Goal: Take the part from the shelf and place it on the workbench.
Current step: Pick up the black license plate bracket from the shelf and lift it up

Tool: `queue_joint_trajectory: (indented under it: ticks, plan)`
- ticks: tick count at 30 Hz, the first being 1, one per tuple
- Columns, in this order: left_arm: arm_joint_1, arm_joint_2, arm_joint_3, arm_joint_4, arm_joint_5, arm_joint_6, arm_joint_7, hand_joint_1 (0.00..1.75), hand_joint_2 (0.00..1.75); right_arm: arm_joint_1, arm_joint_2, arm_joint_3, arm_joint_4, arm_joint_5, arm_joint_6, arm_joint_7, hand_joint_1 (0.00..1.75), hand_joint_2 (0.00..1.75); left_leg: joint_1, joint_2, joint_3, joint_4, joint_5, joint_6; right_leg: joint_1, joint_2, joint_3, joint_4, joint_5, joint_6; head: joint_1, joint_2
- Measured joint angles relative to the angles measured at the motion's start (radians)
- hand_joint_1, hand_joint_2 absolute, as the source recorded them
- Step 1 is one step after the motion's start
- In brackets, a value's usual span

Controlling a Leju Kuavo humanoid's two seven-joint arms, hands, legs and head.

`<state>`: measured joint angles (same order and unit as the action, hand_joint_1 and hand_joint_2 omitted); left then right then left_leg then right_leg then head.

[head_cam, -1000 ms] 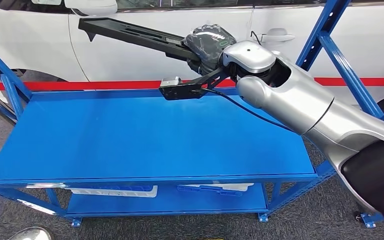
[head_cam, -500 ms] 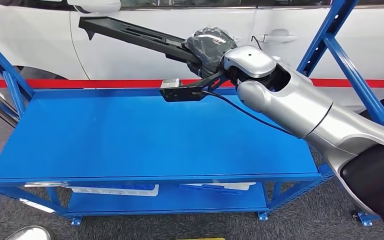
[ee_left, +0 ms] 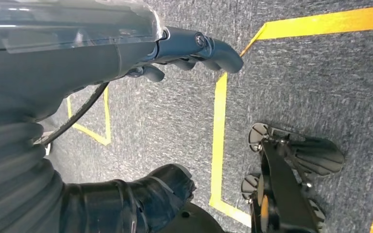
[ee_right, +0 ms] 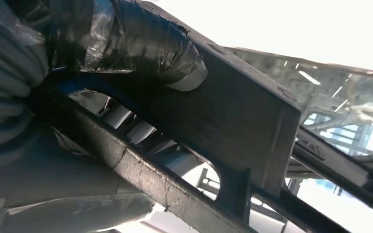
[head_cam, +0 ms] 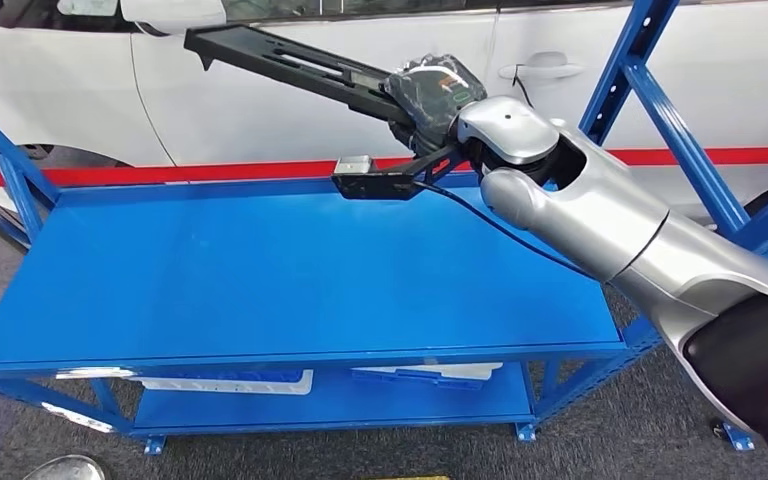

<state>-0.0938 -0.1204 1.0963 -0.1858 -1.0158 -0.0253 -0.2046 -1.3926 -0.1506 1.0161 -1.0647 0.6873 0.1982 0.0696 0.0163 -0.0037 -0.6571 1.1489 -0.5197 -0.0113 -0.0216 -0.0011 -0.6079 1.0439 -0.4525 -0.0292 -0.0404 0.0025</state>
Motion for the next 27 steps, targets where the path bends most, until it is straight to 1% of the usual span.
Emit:
queue_joint_trajectory:
  ticks: [1, 2, 3, 4, 5, 6, 7, 8, 9, 11, 12, 13, 14, 15, 16, 17, 18, 19, 20, 21, 22, 23, 24, 25, 26, 27]
  plan:
    - [0.0, 0.0, 0.0, 0.0, -0.001, 0.0, 0.002, 0.0, 1.75, 0.0, 0.001, 0.0, 0.0, 0.002, 0.001, -0.003, 1.75, 1.75, 0.001, 0.0, -0.028, 0.062, -0.031, -0.004, 0.001, 0.0, -0.001, 0.001, 0.001, -0.003, 0.0, 0.0]
    - [0.0, 0.0, 0.0, 0.0, -0.002, 0.0, 0.004, 0.0, 1.75, 0.001, 0.002, -0.001, 0.0, 0.002, 0.003, -0.006, 1.75, 1.75, 0.002, 0.0, -0.053, 0.118, -0.053, -0.008, 0.001, -0.001, -0.002, 0.002, 0.003, -0.004, 0.0, 0.0]
    - [0.0, 0.0, 0.0, 0.0, -0.003, 0.0, 0.006, 0.0, 1.75, 0.002, 0.002, 0.0, 0.0, 0.002, 0.005, -0.009, 1.75, 1.75, 0.002, 0.0, -0.067, 0.15, -0.058, -0.01, 0.002, 0.0, -0.004, 0.004, 0.002, -0.004, 0.0, 0.0]
    - [0.0, 0.0, 0.0, 0.0, -0.003, 0.0, 0.007, 0.0, 1.75, 0.003, 0.003, 0.0, 0.0, 0.003, 0.007, -0.01, 1.75, 1.75, 0.002, 0.0, -0.065, 0.147, -0.044, -0.01, 0.002, 0.0, -0.005, 0.006, 0.002, -0.004, 0.0, 0.0]
    - [0.0, 0.0, 0.0, 0.0, -0.004, 0.0, 0.008, 0.0, 1.75, 0.003, 0.003, 0.0, 0.0, 0.003, 0.009, -0.011, 1.75, 1.75, 0.002, 0.0, -0.045, 0.109, -0.014, -0.008, 0.002, 0.0, -0.006, 0.009, 0.002, -0.003, 0.0, 0.0]
    - [0.0, 0.0, 0.0, 0.0, -0.005, 0.0, 0.009, 0.0, 1.75, 0.003, 0.003, 0.0, 0.0, 0.004, 0.009, -0.012, 1.75, 1.75, 0.002, 0.0, -0.011, 0.042, 0.022, -0.005, 0.002, 0.0, -0.007, 0.01, 0.002, -0.003, 0.0, 0.0]
    - [0.0, 0.0, 0.0, 0.0, -0.007, 0.0, 0.01, 0.0, 1.75, 0.003, 0.003, -0.001, 0.0, 0.004, 0.01, -0.012, 1.75, 1.75, 0.001, 0.0, 0.025, -0.026, 0.047, -0.001, 0.004, 0.0, -0.009, 0.011, 0.002, -0.001, 0.0, 0.0]
    - [0.0, 0.0, 0.0, 0.0, -0.008, 0.001, 0.011, 0.0, 1.75, 0.003, 0.003, -0.001, 0.0, 0.005, 0.009, -0.012, 1.75, 1.75, -0.002, -0.001, 0.052, -0.078, 0.065, 0.003, 0.005, 0.0, -0.01, 0.011, 0.004, 0.002, 0.0, 0.0]
    - [-0.001, 0.0, 0.0, 0.0, -0.009, 0.001, 0.011, 0.0, 1.75, 0.003, 0.003, -0.001, 0.0, 0.005, 0.009, -0.012, 1.75, 1.75, -0.004, -0.002, 0.065, -0.107, 0.071, 0.007, 0.006, 0.001, -0.012, 0.01, 0.006, 0.007, 0.0, 0.0]
    - [-0.002, 0.0, 0.0, 0.0, -0.009, 0.001, 0.012, 0.0, 1.75, 0.004, 0.003, -0.001, 0.0, 0.007, 0.01, -0.012, 1.75, 1.75, -0.007, -0.003, 0.064, -0.119, 0.077, 0.015, 0.008, 0.002, -0.014, 0.005, 0.015, 0.02, 0.0, 0.0]
    - [-0.003, 0.0, 0.0, 0.0, -0.009, 0.002, 0.012, 0.0, 1.75, 0.004, 0.002, -0.001, 0.0, 0.007, 0.01, -0.013, 1.75, 1.75, -0.004, -0.001, 0.062, -0.125, 0.082, 0.021, 0.007, 0.002, -0.016, 0.007, 0.012, 0.026, 0.0, 0.0]
    - [-0.003, 0.0, 0.0, 0.0, -0.009, 0.002, 0.013, 0.0, 1.75, 0.003, 0.001, -0.002, 0.0, 0.008, 0.01, -0.013, 1.75, 1.75, -0.002, 0.001, 0.06, -0.13, 0.089, 0.028, 0.007, 0.002, -0.02, 0.017, -0.002, 0.03, 0.0, 0.0]
    - [-0.003, 0.0, 0.0, 0.0, -0.009, 0.002, 0.013, 0.0, 1.75, 0.003, 0.0, -0.002, 0.001, 0.009, 0.01, -0.013, 1.75, 1.75, 0.0, 0.003, 0.056, -0.136, 0.097, 0.037, 0.008, 0.002, -0.03, 0.045, -0.03, 0.034, 0.001, 0.0]
    - [-0.004, 0.0, 0.0, 0.0, -0.009, 0.002, 0.013, 0.0, 1.75, 0.003, 0.0, -0.003, 0.001, 0.011, 0.01, -0.013, 1.75, 1.75, 0.001, 0.005, 0.05, -0.139, 0.105, 0.043, 0.007, 0.002, -0.047, 0.093, -0.071, 0.036, 0.001, 0.0]
    - [-0.004, 0.0, 0.0, 0.0, -0.009, 0.002, 0.013, 0.0, 1.75, 0.004, -0.001, -0.003, 0.001, 0.012, 0.01, -0.013, 1.75, 1.75, 0.0, 0.005, 0.041, -0.139, 0.111, 0.047, 0.008, 0.002, -0.066, 0.153, -0.114, 0.038, 0.001, 0.0]
    - [-0.004, 0.0, 0.0, 0.0, -0.009, 0.002, 0.013, 0.0, 1.75, 0.005, -0.001, -0.003, 0.001, 0.015, 0.01, -0.013, 1.75, 1.75, -0.001, 0.006, 0.031, -0.137, 0.117, 0.049, 0.008, 0.002, -0.084, 0.213, -0.148, 0.04, 0.001, 0.0]
    - [-0.004, 0.0, 0.0, 0.0, -0.01, 0.002, 0.013, 0.0, 1.75, 0.006, -0.001, -0.003, 0.001, 0.017, 0.01, -0.013, 1.75, 1.75, -0.001, 0.006, 0.02, -0.134, 0.123, 0.05, 0.007, 0.002, -0.091, 0.253, -0.165, 0.042, 0.001, 0.0]
    - [-0.004, 0.0, 0.0, 0.0, -0.01, 0.001, 0.013, 0.0, 1.75, 0.007, -0.001, -0.003, 0.001, 0.019, 0.01, -0.013, 1.75, 1.75, -0.001, 0.006, 0.008, -0.131, 0.129, 0.05, 0.006, 0.002, -0.082, 0.261, -0.163, 0.043, 0.001, 0.0]
    - [-0.004, 0.0, 0.0, 0.0, -0.011, 0.002, 0.013, 0.0, 1.75, 0.008, -0.001, -0.003, 0.002, 0.02, 0.01, -0.012, 1.75, 1.75, -0.001, 0.005, -0.003, -0.127, 0.135, 0.048, 0.006, 0.001, -0.056, 0.233, -0.145, 0.043, 0.001, 0.0]
    - [-0.005, 0.0, 0.0, 0.0, -0.012, 0.002, 0.013, 0.0, 1.75, 0.007, -0.001, -0.003, 0.001, 0.022, 0.01, -0.012, 1.75, 1.75, -0.001, 0.005, -0.013, -0.122, 0.141, 0.046, 0.005, 0.001, -0.015, 0.178, -0.118, 0.042, 0.001, 0.0]
    - [-0.004, 0.0, 0.0, 0.0, -0.012, 0.001, 0.013, 0.0, 1.75, 0.006, -0.001, -0.003, 0.001, 0.023, 0.011, -0.012, 1.75, 1.75, -0.002, 0.004, -0.023, -0.118, 0.146, 0.042, 0.005, 0.001, 0.027, 0.112, -0.1, 0.04, 0.001, 0.0]
    - [-0.005, 0.0, 0.0, 0.0, -0.013, 0.002, 0.013, 0.0, 1.75, 0.005, 0.001, -0.003, 0.0, 0.025, 0.011, -0.013, 1.75, 1.75, -0.002, 0.004, -0.03, -0.114, 0.152, 0.037, 0.008, 0.002, 0.059, 0.06, -0.087, 0.036, 0.0, 0.0]
    - [-0.005, -0.001, 0.0, 0.0, -0.014, 0.001, 0.013, 0.0, 1.75, 0.004, 0.004, -0.003, -0.001, 0.026, 0.013, -0.014, 1.75, 1.75, -0.003, 0.004, -0.035, -0.112, 0.158, 0.032, 0.011, 0.003, 0.076, 0.026, -0.081, 0.033, 0.0, 0.0]
    - [-0.006, -0.001, 0.0, 0.0, -0.016, 0.001, 0.013, 0.0, 1.75, 0.002, 0.006, -0.004, -0.002, 0.028, 0.015, -0.016, 1.75, 1.75, -0.004, 0.004, -0.038, -0.112, 0.166, 0.026, 0.014, 0.004, 0.079, 0.013, -0.081, 0.029, 0.0, 0.0]
    - [-0.007, -0.001, 0.0, 0.0, -0.017, 0.002, 0.013, 0.0, 1.75, 0.001, 0.009, -0.004, -0.003, 0.029, 0.018, -0.017, 1.75, 1.75, -0.004, 0.003, -0.04, -0.114, 0.175, 0.02, 0.017, 0.004, 0.075, 0.013, -0.074, 0.025, 0.0, 0.0]
    - [-0.007, -0.001, 0.0, 0.0, -0.018, 0.002, 0.013, 0.0, 1.75, 0.0, 0.011, -0.004, -0.003, 0.03, 0.024, -0.018, 1.75, 1.75, -0.003, 0.002, -0.042, -0.116, 0.18, 0.014, 0.014, 0.002, 0.069, 0.009, -0.067, 0.018, 0.001, 0.0]
